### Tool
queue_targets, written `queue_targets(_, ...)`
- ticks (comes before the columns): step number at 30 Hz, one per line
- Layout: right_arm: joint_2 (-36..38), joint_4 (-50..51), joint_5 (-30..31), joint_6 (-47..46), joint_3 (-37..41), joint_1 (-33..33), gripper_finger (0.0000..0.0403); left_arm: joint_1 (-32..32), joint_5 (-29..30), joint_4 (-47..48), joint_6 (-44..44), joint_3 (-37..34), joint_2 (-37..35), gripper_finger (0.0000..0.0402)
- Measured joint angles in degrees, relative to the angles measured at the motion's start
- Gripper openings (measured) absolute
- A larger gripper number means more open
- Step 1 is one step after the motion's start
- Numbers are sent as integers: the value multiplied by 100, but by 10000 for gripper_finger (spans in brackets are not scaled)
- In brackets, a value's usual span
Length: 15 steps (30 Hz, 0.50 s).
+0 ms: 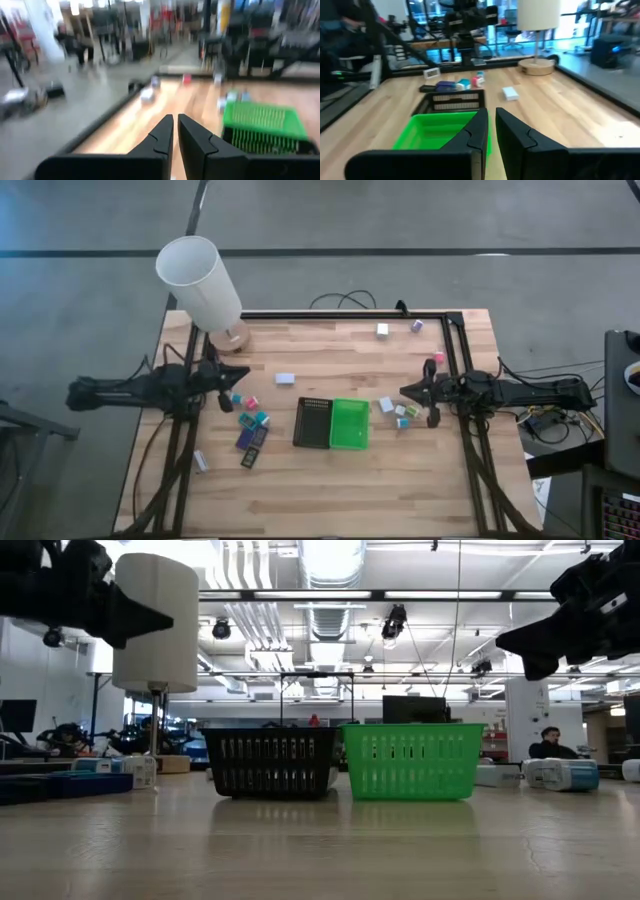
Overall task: Pick & Place Office items
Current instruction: Put the top white digital clock into the black basket
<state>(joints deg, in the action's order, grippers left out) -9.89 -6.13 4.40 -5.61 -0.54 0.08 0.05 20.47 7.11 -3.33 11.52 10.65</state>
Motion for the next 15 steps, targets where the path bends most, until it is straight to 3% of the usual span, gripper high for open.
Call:
queue_targets(7, 0, -7, 203, 264, 0, 0, 36, 0, 158, 1730, 896, 1192, 981, 35)
queue_targets(15, 0, -7, 331, 368, 0, 0, 36, 0, 192, 2951, 582, 2618, 2454, 35)
